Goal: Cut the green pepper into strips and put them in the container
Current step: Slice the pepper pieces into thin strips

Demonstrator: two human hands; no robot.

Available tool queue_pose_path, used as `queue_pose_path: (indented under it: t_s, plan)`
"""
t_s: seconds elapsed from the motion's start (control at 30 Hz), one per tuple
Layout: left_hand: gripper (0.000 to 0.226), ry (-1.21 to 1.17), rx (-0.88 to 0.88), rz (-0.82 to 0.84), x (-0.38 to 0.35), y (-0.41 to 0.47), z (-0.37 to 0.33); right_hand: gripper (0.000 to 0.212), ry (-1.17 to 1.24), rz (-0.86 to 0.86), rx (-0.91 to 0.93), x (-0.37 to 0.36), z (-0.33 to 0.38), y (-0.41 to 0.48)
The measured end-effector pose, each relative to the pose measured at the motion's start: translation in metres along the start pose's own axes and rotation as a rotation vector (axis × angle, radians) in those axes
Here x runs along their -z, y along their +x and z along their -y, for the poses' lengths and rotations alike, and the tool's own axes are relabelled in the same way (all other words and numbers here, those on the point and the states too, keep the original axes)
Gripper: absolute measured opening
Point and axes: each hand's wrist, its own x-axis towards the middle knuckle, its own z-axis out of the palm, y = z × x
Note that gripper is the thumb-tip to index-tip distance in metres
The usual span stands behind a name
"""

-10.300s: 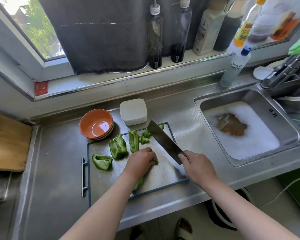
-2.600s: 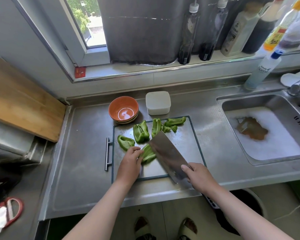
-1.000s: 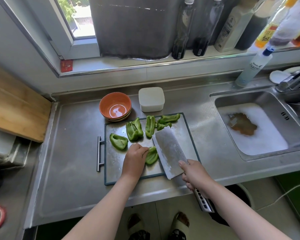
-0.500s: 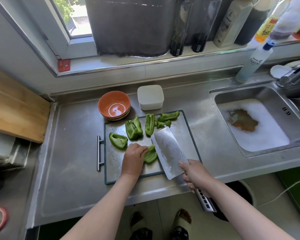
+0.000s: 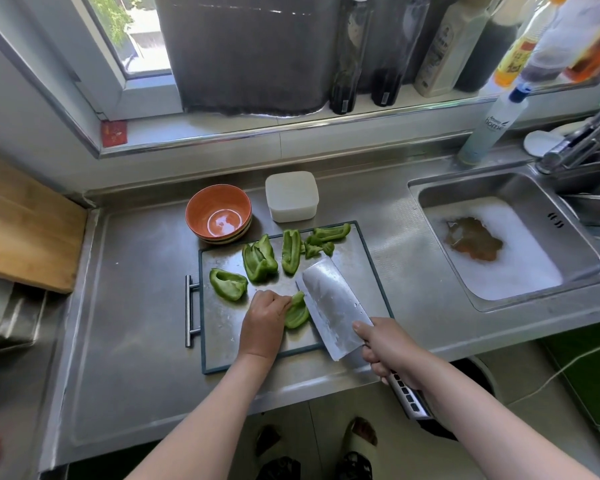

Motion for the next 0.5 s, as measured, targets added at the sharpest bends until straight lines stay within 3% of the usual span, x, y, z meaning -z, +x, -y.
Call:
queue_pose_path:
  t_s: [0.5]
  plan:
    - [0.012, 0.001, -0.040, -0.027, 0.001, -0.003, 0.002, 0.021, 0.018, -0.012, -0.037, -0.008, 0.000, 0.003]
